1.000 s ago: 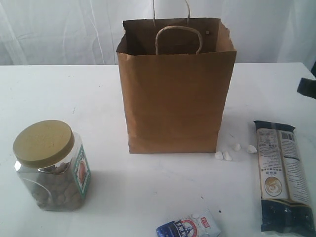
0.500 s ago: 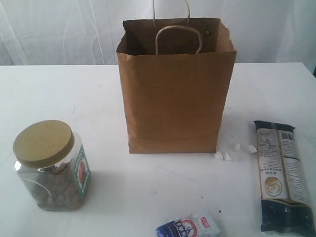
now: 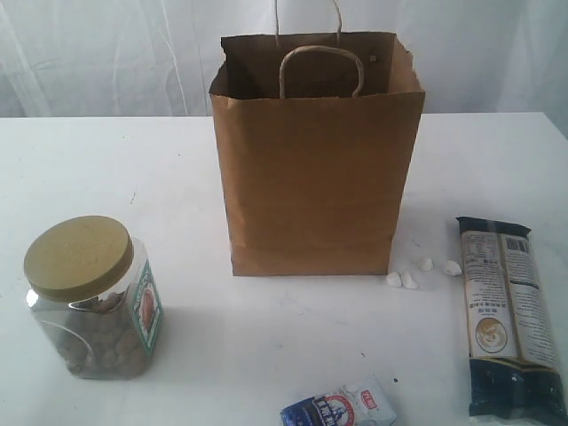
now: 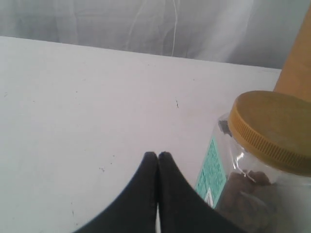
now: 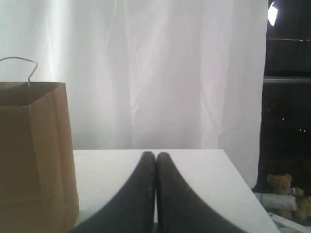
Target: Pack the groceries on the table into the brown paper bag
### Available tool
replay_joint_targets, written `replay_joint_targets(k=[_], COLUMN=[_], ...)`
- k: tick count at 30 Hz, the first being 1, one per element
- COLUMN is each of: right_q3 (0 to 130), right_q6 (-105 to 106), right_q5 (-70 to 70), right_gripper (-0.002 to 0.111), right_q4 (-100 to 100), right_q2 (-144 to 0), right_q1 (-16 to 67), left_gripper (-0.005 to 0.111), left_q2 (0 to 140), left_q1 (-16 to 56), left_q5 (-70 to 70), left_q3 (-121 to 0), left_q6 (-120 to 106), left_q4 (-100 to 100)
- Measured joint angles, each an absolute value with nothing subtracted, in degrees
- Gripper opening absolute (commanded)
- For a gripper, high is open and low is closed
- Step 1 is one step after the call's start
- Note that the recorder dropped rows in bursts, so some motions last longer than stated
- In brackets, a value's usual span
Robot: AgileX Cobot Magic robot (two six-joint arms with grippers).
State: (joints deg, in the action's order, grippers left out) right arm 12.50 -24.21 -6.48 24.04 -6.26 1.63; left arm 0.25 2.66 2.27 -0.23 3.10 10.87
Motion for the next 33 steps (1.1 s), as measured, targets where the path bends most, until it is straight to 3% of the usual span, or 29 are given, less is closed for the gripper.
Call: replay_joint_targets(k=[7, 13, 21, 33], right_q3=[9.5, 1.7, 0.3, 0.3], right_q6=[-34.7, -33.7, -33.5, -33.5], right_q5=[-16.7, -15.5, -10.3, -4.2], right_gripper=[0.000, 0.000, 0.000, 0.000], right_q4=[23.0, 22.9, 22.8, 22.8], right_q2=[-6.7, -6.7, -6.8, -6.8], right_q1=[1.6, 1.6, 1.6, 1.6], left_gripper=[0.000, 0.000, 0.000, 0.000], left_q2=[0.3, 0.2, 0.1, 3.8], left_q1=[2.7, 2.7, 2.7, 2.7], left_q5=[-1.3, -19.5, -30.0, -31.7], left_q3=[-0.2, -0.4, -7.2, -24.1], left_q6=[7.3, 20.5, 7.3, -3.0], left_q4=[11.8, 12.6, 12.6, 12.6])
